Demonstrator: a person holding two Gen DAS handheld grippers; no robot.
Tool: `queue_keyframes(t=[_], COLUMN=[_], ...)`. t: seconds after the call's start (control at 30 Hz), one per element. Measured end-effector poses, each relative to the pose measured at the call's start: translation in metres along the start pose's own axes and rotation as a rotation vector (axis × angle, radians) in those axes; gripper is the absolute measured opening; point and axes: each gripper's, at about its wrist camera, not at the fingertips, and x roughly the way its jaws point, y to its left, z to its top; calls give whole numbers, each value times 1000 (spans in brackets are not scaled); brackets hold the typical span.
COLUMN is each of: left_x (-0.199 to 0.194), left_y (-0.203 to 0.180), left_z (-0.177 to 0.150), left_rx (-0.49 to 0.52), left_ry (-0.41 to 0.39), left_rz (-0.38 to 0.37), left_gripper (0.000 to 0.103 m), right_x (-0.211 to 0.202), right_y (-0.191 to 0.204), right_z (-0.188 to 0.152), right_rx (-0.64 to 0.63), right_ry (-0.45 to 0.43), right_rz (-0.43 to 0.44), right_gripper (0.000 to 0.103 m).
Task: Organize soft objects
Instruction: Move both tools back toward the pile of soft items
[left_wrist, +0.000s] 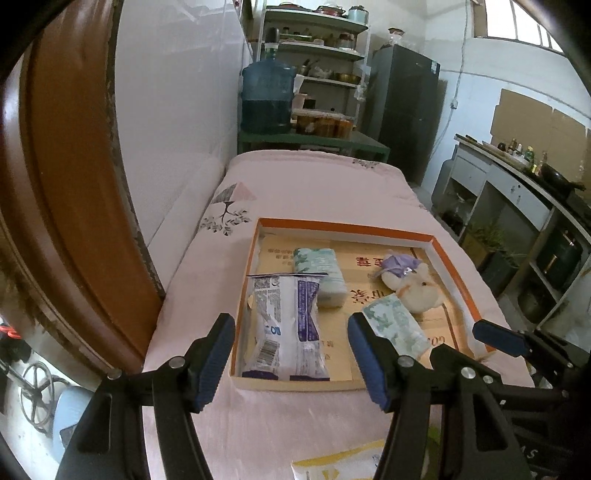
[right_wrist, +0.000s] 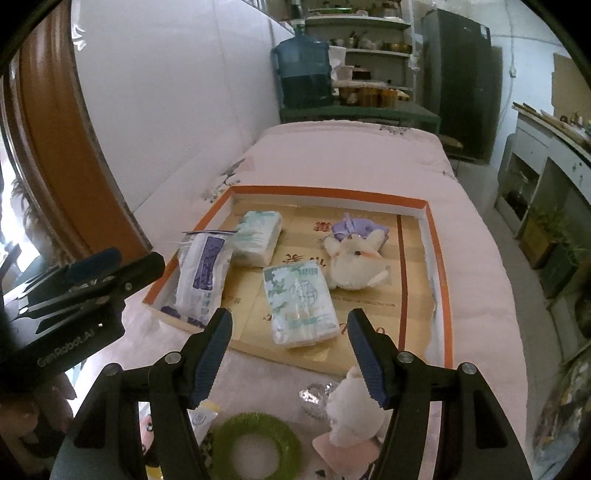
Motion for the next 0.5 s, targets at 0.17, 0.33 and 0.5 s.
queue_keyframes(t=[0.17, 0.33, 0.5], left_x=[-12, -22, -31], left_y=[-3, -2, 1], left_z=[-5, -10, -15], left_rx=[5, -1, -6], left_ry=[-7, -12, -15], left_rz=[-6, -9, -11], left_gripper=[63, 63, 63], right_x=[-11, -23, -35], right_y=[1, 4, 4], right_z=[-4, -10, -18], right_rx=[2, 4, 9], right_ry=[-8, -16, -22], right_rz=[-4, -9, -15], right_gripper=[67, 67, 67])
